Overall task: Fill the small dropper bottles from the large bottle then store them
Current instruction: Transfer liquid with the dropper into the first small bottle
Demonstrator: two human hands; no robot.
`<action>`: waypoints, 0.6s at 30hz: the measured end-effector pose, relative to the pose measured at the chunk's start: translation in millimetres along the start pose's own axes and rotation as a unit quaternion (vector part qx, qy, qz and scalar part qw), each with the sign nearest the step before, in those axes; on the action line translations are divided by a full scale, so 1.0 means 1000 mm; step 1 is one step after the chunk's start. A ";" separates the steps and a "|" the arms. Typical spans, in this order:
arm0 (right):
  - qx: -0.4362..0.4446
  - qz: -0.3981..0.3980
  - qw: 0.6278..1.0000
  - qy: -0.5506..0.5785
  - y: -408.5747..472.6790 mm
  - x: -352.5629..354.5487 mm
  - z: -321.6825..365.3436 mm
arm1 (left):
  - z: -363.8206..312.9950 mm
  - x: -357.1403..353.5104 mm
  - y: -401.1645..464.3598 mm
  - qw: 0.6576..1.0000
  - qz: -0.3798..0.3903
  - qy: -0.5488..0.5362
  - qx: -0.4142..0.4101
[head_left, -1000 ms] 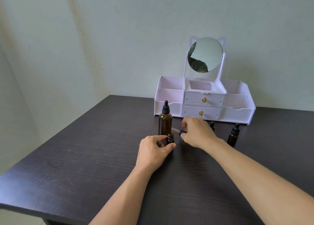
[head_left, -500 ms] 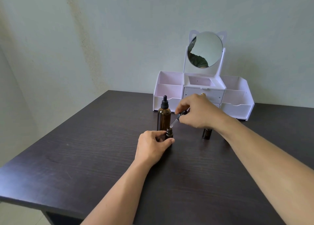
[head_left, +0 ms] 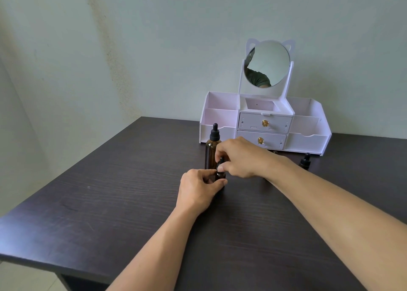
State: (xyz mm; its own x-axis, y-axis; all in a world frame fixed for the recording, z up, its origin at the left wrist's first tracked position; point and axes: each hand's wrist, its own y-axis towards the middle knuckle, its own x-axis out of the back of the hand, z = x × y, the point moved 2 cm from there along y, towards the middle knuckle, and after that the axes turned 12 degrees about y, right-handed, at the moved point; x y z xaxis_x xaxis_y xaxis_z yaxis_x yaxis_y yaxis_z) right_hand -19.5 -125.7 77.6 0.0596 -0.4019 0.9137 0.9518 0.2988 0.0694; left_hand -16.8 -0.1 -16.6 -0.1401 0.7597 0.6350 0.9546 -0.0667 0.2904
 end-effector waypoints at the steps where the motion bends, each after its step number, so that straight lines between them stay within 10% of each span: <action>1: 0.000 -0.002 1.000 -0.009 -0.001 0.000 0.002 | 0.000 0.000 0.000 1.000 0.002 0.001 -0.002; 18: -0.014 0.032 0.998 -0.056 0.001 0.006 0.004 | 0.000 0.000 0.000 1.000 0.004 0.000 0.008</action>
State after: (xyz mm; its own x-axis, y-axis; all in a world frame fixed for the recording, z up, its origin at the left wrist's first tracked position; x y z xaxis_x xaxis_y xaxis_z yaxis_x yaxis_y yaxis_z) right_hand -19.7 -124.7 84.7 0.0886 -0.2824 0.9552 0.9553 0.2957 -0.0012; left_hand -16.9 0.3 -16.4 -0.1329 0.7591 0.6373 0.9597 -0.0620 0.2740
